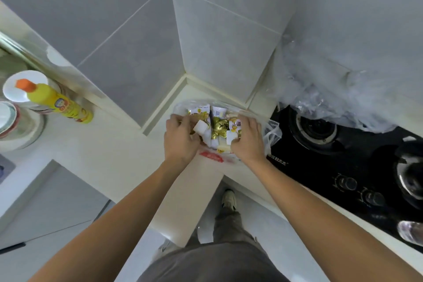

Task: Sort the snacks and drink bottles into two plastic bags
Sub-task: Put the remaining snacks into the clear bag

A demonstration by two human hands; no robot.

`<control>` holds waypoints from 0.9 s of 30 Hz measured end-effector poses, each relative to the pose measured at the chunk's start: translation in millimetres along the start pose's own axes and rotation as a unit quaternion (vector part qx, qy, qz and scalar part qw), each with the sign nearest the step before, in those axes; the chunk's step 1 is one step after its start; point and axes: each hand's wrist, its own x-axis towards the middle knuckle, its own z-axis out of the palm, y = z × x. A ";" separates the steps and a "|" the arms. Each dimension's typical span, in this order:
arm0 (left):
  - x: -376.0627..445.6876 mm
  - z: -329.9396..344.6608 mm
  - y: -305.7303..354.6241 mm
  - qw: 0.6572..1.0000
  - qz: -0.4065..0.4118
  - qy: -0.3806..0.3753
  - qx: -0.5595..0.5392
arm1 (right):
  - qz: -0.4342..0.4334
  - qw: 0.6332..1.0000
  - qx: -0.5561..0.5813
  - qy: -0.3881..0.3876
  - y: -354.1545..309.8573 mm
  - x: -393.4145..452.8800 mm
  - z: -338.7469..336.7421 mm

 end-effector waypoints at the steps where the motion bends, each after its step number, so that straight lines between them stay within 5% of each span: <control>1: -0.7 -2.4 -4.4 1.000 -0.006 0.016 0.004 | 0.002 1.000 -0.005 0.003 -0.1 -2.9 -0.3; 6: 5.4 -3.9 -20.2 0.997 -0.067 0.006 -0.042 | 0.008 0.994 -0.031 0.108 9.6 -18.8 -7.8; 9: 16.0 -3.3 -20.8 0.985 -0.115 -0.001 -0.128 | 0.095 0.975 -0.063 0.189 20.5 -23.2 -18.7; 16: 47.6 -0.8 -24.7 0.930 -0.274 -0.048 -0.242 | 0.323 0.946 -0.018 0.025 46.8 1.6 -22.2; 23: 56.4 -0.1 -33.2 0.913 -0.259 -0.032 -0.313 | 0.321 0.939 0.113 0.041 45.1 14.1 -22.7; 27: 55.4 -10.6 -27.1 0.911 -0.230 -0.007 -0.343 | 0.316 0.900 0.285 0.097 30.7 10.4 -37.3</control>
